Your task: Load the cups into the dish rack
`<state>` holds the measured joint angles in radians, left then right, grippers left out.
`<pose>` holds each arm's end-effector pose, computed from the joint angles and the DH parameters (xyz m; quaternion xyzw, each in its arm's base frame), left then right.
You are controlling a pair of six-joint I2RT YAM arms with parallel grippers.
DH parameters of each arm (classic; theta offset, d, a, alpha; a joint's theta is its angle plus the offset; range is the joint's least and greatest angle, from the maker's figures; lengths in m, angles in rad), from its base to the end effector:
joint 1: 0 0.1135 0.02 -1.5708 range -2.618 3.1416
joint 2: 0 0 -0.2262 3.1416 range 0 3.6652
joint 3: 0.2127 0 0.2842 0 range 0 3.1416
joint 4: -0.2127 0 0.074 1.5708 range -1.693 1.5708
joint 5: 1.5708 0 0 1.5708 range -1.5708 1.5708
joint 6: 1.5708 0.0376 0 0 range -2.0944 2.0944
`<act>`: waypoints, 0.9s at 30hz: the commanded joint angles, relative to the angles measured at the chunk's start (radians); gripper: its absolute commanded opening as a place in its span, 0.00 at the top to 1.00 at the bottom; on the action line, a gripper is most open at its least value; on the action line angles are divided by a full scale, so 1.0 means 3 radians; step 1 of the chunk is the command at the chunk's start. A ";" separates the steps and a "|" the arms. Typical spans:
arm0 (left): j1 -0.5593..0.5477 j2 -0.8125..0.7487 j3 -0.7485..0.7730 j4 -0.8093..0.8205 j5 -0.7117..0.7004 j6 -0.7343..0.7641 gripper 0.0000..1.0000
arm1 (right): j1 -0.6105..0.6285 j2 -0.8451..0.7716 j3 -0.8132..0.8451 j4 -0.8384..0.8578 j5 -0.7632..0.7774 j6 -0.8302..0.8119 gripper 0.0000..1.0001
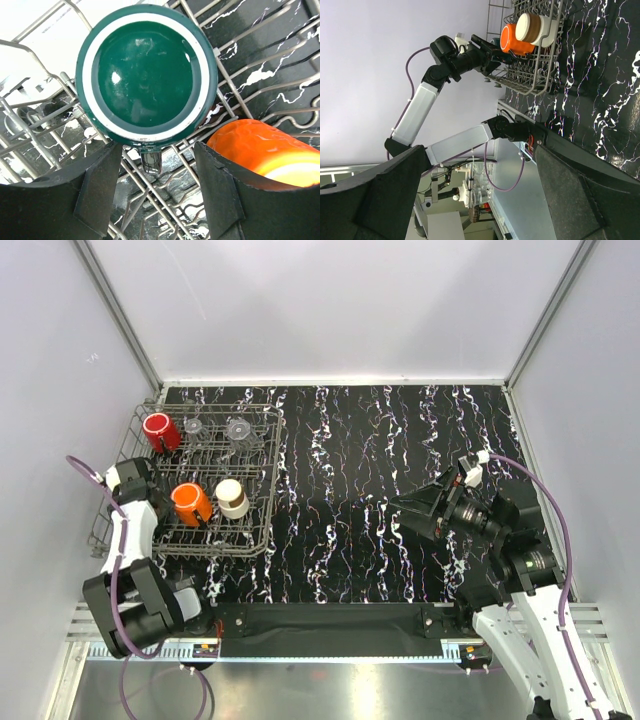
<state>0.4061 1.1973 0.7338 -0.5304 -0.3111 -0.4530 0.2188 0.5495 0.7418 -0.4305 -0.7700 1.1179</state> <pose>0.2459 0.1183 0.1615 -0.4345 0.8427 0.1419 0.2844 0.1763 0.0660 0.3198 0.1076 0.7571 0.5867 0.2666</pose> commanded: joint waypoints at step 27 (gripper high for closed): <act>-0.0637 -0.1245 0.0003 0.0801 0.1106 0.0390 0.47 | 0.0007 -0.0011 -0.0258 0.0172 0.0087 -0.0070 0.00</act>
<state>0.2523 0.8368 0.7399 -0.4294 -0.1909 -0.3878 0.2188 0.5495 0.6754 -0.4088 -0.7624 1.1172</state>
